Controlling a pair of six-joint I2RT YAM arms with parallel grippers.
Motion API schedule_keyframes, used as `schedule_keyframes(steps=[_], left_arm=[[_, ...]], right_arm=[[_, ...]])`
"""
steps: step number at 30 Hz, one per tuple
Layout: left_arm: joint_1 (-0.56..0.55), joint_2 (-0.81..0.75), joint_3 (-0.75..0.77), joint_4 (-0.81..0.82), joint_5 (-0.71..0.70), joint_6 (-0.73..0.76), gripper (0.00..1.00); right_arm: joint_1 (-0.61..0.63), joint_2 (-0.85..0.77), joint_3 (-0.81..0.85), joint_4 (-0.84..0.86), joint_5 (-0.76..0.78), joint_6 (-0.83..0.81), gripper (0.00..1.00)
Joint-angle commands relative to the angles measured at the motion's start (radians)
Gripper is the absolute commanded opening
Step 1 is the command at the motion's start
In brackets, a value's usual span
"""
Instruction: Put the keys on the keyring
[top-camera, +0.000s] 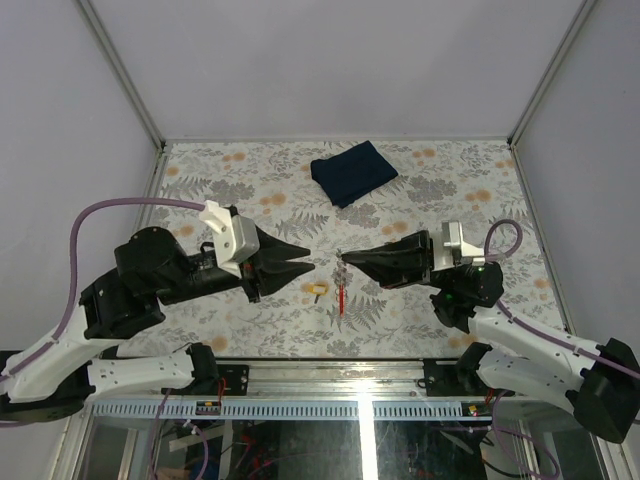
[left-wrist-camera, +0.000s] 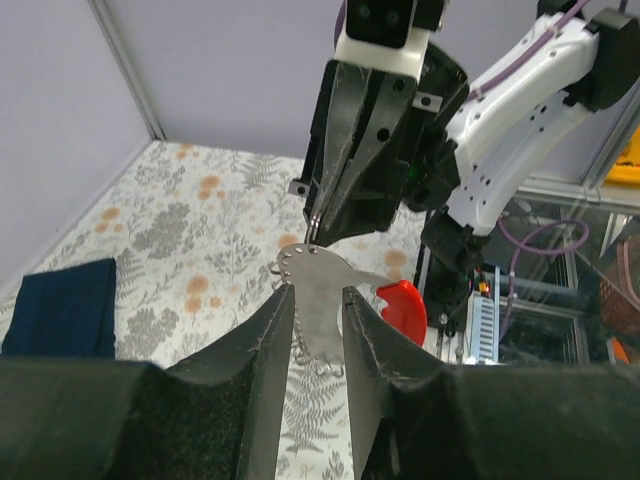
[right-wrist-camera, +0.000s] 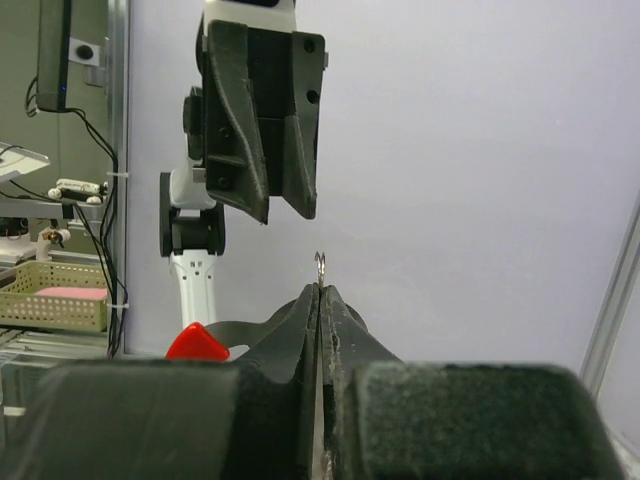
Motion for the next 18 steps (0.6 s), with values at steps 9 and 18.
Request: schedule_keyframes(steps=[9,18], left_arm=[[-0.005,0.03,-0.029,0.243,0.097,-0.023,0.27],[-0.006,0.068,-0.011,0.24,0.171,-0.019,0.28]], right_arm=[[0.006,0.05,0.059,0.293,-0.064,0.056,0.0],[0.006,0.051,0.1,0.308,-0.097,0.09,0.0]])
